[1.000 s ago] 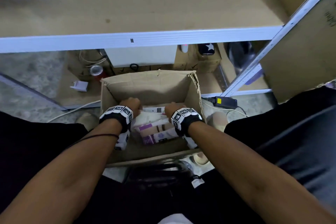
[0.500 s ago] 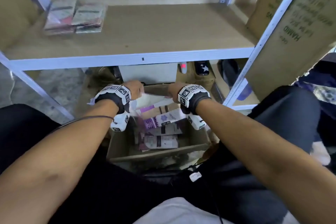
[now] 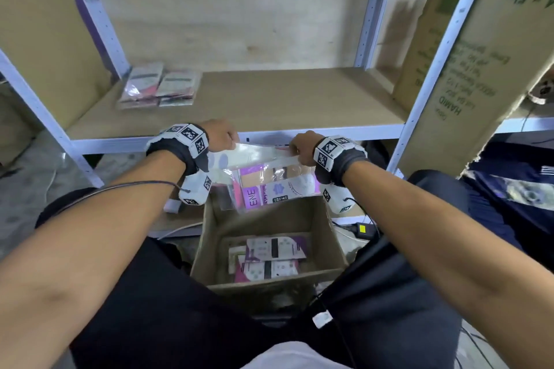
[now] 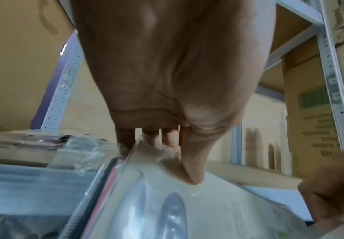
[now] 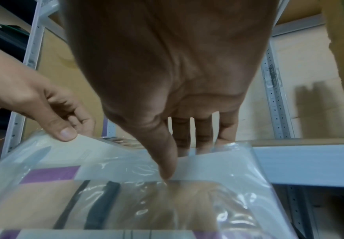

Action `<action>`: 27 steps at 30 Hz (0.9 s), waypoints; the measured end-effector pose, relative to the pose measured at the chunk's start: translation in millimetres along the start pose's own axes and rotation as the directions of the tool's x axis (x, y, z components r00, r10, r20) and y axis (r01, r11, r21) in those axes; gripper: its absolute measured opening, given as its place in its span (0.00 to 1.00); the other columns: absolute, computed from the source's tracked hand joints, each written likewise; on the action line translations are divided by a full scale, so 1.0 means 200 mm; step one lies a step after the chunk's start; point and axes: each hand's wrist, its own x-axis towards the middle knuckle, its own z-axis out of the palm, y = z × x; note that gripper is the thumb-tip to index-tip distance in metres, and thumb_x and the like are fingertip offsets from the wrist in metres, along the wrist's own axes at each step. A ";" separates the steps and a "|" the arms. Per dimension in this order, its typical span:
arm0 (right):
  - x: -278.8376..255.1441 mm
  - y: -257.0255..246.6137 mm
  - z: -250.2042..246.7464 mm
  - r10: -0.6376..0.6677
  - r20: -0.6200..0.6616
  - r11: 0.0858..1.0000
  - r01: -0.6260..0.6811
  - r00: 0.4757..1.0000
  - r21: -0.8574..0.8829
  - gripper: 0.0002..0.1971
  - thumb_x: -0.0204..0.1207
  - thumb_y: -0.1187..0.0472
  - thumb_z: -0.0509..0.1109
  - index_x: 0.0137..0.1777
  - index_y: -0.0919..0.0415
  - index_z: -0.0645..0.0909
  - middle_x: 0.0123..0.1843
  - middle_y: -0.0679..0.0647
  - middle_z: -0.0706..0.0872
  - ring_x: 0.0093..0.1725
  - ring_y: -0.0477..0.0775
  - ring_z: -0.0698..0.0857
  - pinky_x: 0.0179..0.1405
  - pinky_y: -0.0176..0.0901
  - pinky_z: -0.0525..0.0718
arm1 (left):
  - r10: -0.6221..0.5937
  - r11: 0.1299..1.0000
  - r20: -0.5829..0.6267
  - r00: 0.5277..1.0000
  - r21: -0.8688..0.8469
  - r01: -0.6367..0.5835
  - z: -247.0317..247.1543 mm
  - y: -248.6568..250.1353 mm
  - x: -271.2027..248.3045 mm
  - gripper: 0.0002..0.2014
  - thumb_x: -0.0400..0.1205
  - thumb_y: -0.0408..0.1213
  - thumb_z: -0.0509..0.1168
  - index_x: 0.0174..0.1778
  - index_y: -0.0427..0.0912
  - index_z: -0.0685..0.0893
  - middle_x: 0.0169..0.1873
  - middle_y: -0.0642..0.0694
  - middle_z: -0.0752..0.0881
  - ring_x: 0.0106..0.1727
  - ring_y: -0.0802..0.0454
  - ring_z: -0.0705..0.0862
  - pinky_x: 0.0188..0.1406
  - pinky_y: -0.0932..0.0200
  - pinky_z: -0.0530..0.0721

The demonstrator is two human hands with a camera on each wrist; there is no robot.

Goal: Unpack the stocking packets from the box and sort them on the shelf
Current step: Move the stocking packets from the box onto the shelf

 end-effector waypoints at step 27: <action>0.34 0.27 -0.22 0.217 -0.110 0.443 0.003 0.970 0.897 0.11 0.81 0.71 0.68 0.36 0.63 0.77 0.36 0.58 0.78 0.35 0.55 0.75 0.38 0.46 0.73 | -0.442 0.494 -0.158 0.883 -0.864 0.093 -0.32 -0.48 0.31 0.08 0.88 0.32 0.62 0.61 0.46 0.76 0.58 0.42 0.76 0.52 0.48 0.78 0.52 0.55 0.80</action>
